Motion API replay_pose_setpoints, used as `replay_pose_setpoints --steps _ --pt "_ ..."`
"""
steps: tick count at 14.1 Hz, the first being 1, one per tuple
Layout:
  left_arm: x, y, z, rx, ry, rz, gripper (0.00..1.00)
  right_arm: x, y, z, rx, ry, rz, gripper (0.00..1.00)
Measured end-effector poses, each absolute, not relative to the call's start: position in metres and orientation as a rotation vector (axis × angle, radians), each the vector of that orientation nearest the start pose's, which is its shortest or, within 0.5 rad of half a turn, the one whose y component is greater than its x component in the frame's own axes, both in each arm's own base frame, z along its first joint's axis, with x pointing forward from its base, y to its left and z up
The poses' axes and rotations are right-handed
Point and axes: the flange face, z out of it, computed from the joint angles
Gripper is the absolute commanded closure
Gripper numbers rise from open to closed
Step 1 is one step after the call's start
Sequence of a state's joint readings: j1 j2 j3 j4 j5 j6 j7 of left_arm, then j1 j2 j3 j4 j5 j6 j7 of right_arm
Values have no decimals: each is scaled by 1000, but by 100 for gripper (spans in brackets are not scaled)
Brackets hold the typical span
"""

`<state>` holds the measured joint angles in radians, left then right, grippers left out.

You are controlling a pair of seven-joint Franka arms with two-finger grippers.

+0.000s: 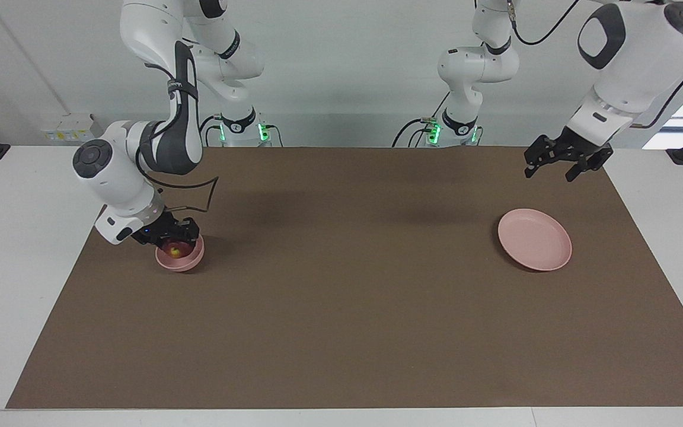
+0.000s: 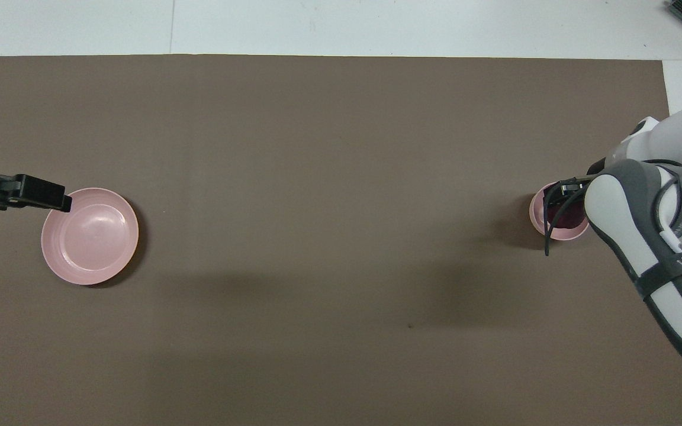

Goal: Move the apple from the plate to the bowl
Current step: 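Lower the apple into the small pink bowl with the right gripper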

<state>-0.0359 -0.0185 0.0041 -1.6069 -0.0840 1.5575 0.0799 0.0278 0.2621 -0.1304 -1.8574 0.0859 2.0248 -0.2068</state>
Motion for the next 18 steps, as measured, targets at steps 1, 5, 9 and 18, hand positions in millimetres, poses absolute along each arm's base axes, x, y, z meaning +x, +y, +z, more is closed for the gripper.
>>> replay_pose_setpoints --steps 1,5,9,18 --pt "541 -25 634 -3208 184 60 0 607 -54 372 -3082 -101 133 100" --pt "525 -20 674 -3162 185 109 0 609 -55 367 -3086 -100 122 100" --pt "522 -20 687 -3162 184 78 0 609 -59 361 -3087 -88 128 100" --pt "523 -17 691 -3161 174 45 0 609 -60 351 -3088 -85 141 100"
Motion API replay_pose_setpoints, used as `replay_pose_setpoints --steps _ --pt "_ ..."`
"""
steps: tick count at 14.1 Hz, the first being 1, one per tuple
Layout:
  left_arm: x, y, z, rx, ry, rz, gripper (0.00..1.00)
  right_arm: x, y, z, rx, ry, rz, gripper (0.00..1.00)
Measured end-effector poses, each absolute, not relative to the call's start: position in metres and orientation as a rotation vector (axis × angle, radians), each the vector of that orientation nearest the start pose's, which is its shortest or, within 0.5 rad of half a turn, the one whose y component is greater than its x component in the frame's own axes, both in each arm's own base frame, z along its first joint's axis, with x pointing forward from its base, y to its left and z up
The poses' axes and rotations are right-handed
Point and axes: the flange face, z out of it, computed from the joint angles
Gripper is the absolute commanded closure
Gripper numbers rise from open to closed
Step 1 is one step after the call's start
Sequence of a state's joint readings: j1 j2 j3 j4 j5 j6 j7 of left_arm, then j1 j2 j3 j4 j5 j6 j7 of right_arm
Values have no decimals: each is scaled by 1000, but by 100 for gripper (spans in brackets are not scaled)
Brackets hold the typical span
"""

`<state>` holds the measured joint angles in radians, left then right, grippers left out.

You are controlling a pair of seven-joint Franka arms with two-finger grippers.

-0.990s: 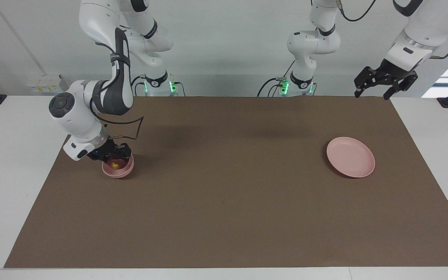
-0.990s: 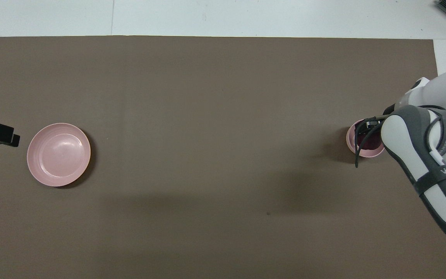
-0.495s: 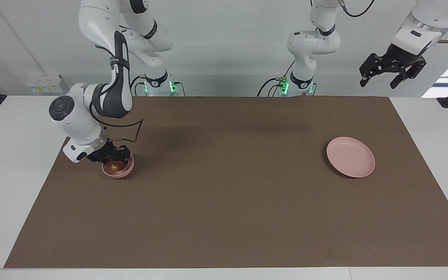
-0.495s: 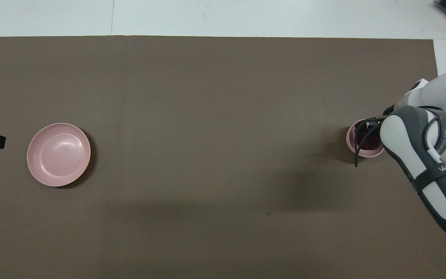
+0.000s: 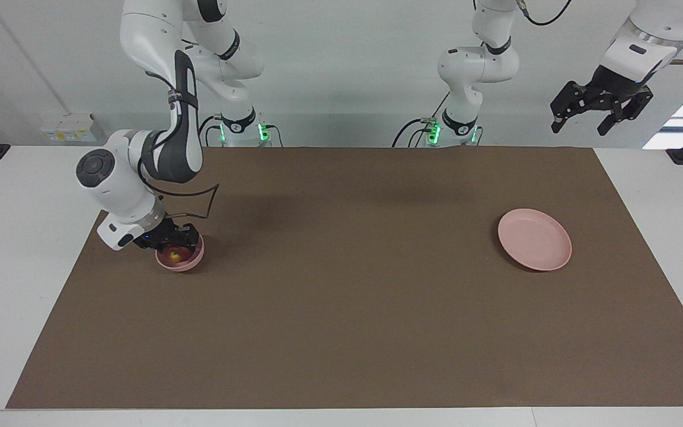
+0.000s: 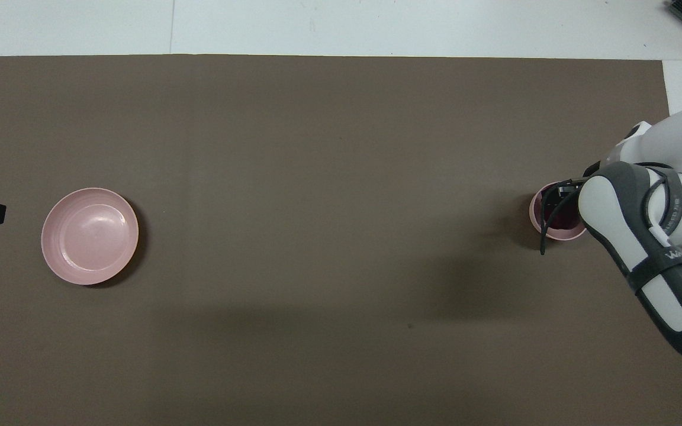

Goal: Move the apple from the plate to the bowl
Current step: 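Lower the apple into the small pink bowl with the right gripper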

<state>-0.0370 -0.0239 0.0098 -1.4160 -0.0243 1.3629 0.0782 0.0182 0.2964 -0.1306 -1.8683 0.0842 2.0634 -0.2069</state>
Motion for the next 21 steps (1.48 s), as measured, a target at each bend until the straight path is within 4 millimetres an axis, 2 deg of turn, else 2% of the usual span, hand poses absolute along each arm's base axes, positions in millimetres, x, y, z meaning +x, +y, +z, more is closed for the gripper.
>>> replay_pose_setpoints --steps 10,21 --pt "523 -17 691 -3161 174 45 0 612 -62 336 -3092 -80 146 100" --pt "523 -17 691 -3161 174 45 0 613 -62 329 -3093 -80 156 100"
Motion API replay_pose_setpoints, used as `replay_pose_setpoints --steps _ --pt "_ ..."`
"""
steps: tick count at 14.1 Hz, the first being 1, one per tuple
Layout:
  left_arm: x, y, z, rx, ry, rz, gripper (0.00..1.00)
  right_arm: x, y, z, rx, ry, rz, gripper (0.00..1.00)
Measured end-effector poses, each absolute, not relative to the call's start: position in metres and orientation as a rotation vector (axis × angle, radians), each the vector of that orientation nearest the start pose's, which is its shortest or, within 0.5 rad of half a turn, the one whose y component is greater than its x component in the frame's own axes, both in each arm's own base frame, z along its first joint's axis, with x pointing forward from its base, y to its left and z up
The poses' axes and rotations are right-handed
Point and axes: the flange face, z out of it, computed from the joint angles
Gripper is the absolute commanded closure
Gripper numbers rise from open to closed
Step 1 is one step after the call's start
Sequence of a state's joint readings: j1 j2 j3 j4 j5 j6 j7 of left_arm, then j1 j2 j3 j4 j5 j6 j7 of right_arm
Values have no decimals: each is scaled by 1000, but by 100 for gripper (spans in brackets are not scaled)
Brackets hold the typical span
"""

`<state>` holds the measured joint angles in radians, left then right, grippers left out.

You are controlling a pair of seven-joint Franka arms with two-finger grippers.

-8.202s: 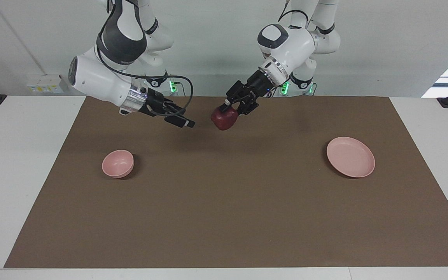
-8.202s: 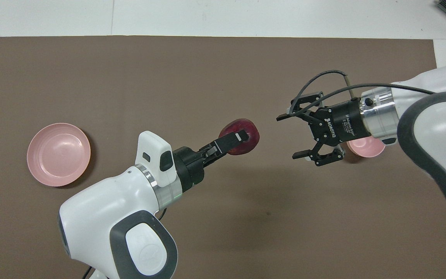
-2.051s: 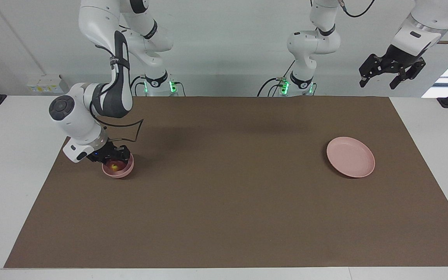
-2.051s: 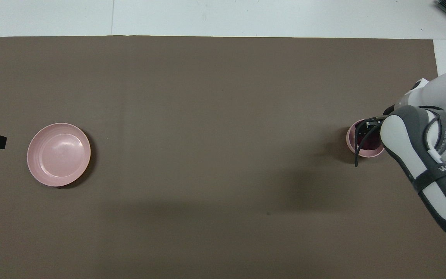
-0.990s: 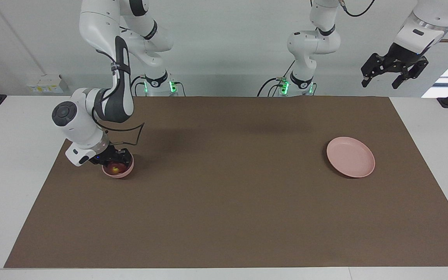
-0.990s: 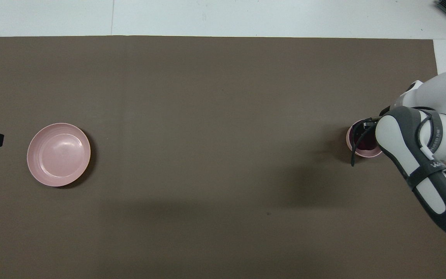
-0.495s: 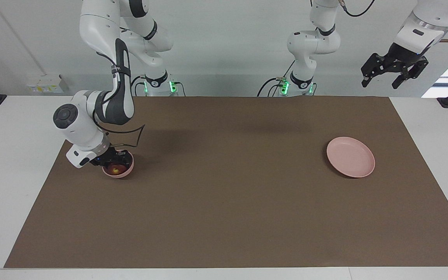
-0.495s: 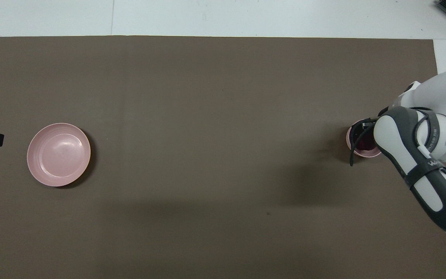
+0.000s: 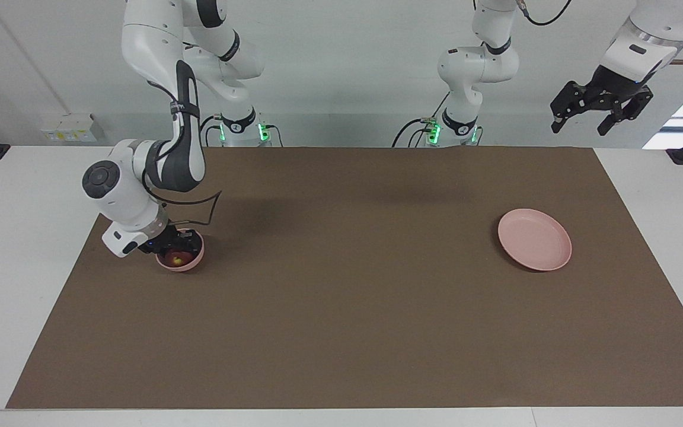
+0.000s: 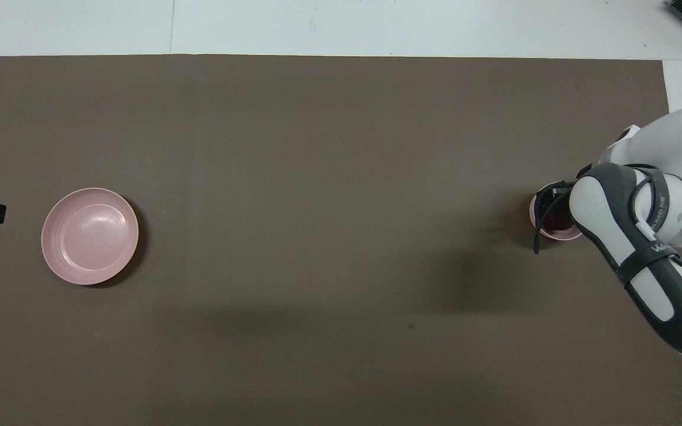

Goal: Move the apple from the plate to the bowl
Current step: 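Lower the apple into the small pink bowl with the right gripper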

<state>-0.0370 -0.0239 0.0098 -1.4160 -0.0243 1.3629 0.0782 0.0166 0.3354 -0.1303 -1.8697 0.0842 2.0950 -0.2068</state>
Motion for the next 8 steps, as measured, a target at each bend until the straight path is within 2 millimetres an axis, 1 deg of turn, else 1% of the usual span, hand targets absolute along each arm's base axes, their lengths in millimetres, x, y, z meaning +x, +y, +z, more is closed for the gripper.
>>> replay_pose_setpoints --steps 6,7,8 --pt "523 -17 691 -3161 174 45 0 614 -61 325 -3094 -81 156 100" --pt "523 -17 691 -3161 174 45 0 614 -61 325 -3094 -81 156 96" --pt "523 -17 691 -3161 174 45 0 614 -61 325 -3094 -81 156 90"
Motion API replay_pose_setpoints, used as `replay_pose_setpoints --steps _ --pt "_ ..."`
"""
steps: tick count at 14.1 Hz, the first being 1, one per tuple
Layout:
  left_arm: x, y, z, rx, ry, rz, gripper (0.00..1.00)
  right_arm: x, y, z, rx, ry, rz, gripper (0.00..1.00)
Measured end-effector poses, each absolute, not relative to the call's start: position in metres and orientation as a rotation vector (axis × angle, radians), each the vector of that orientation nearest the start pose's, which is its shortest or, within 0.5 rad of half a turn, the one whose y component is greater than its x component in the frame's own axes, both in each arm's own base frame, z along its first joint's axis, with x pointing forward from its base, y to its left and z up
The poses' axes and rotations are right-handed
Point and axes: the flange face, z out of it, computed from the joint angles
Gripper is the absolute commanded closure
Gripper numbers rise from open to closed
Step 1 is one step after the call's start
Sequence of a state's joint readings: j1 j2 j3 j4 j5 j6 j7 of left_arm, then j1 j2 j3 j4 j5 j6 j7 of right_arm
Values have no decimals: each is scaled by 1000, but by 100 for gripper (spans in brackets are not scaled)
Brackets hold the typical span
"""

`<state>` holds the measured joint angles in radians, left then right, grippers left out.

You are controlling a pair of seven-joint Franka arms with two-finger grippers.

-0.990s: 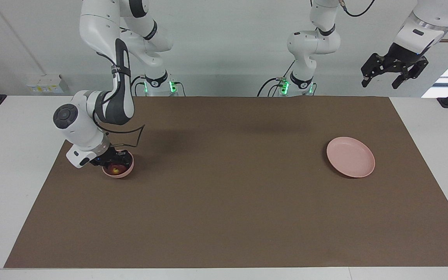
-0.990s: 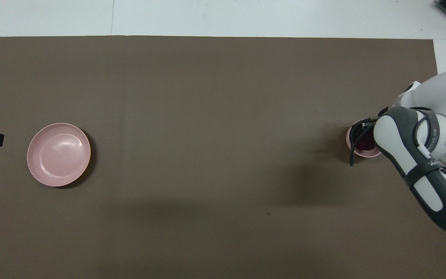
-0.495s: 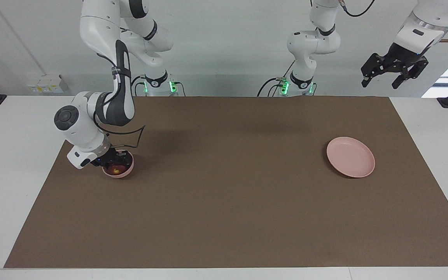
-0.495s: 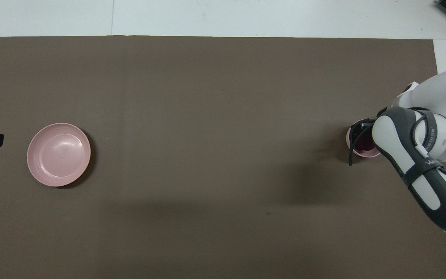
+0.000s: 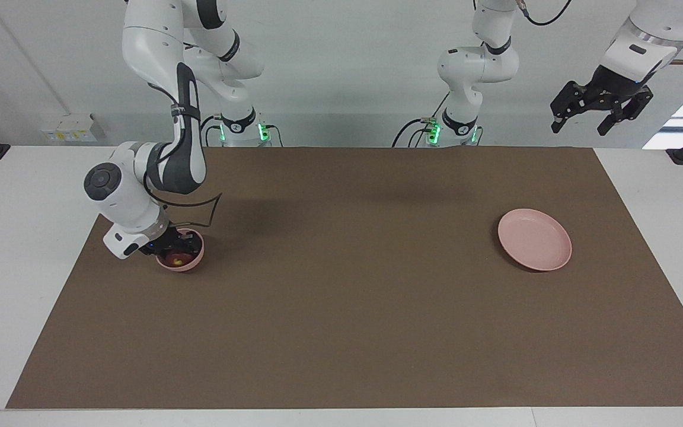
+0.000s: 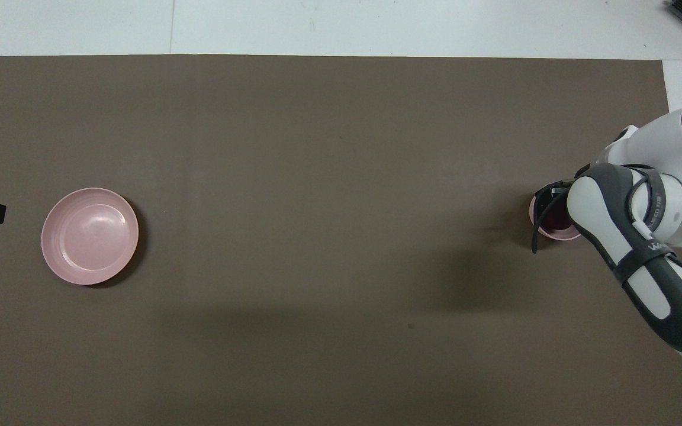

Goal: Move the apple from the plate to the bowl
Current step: 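Lower the apple into the small pink bowl with the right gripper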

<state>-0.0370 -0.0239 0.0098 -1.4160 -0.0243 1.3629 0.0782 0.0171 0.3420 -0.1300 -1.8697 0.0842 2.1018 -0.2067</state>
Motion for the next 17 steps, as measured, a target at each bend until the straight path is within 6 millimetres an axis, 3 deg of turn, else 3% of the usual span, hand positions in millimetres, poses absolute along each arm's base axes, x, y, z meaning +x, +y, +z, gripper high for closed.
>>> replay_pose_setpoints --steps 1,4,7,14,17 --pt "523 -17 691 -3161 174 45 0 614 -61 325 -3094 -81 156 85" --pt "523 -17 691 -3161 174 45 0 614 -61 325 -3094 -79 156 55" --pt "523 -17 691 -3161 174 45 0 614 -61 325 -3094 -79 156 32" --pt "523 -17 691 -3161 174 45 0 614 -60 325 -3094 -80 156 0" --pt "523 -17 691 -3161 174 45 0 614 -61 325 -3094 -80 155 0"
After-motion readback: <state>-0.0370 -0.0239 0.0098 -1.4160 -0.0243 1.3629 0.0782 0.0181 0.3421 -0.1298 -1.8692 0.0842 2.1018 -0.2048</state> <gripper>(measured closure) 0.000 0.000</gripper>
